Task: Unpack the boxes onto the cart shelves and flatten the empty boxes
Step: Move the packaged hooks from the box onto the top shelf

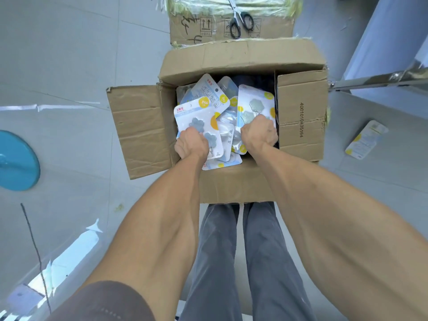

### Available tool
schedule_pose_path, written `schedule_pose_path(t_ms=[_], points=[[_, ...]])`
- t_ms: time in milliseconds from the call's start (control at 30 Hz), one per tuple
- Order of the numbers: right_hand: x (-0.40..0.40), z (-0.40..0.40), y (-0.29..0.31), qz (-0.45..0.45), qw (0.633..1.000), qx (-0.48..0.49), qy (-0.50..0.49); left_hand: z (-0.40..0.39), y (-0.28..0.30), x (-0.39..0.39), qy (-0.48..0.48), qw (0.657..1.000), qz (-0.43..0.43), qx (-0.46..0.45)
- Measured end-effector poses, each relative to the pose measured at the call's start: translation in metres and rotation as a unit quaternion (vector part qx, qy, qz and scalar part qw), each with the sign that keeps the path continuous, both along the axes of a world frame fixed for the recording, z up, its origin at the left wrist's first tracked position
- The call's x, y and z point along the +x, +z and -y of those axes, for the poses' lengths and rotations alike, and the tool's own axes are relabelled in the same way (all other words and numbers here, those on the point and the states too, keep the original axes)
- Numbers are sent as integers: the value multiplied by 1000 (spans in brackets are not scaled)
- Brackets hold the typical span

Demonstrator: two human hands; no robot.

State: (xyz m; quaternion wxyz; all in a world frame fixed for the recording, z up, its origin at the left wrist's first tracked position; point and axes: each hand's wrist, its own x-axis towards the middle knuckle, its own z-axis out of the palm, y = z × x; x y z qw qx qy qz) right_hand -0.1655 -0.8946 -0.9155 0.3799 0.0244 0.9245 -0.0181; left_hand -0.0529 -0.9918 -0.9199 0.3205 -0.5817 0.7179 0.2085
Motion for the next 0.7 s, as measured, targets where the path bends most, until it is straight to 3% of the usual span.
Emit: schedule_pose_path(t_ms=[267, 467, 700], points=[[-12, -10, 139, -22, 995, -90, 46, 7, 125, -33, 1, 998, -54, -21], [-65, -49, 300, -99, 990, -99, 22, -6, 270, -74, -87, 987, -117, -60], [-126, -113, 455, -176, 973, -143, -31, -38, 439, -181, -167, 948, -238, -129]])
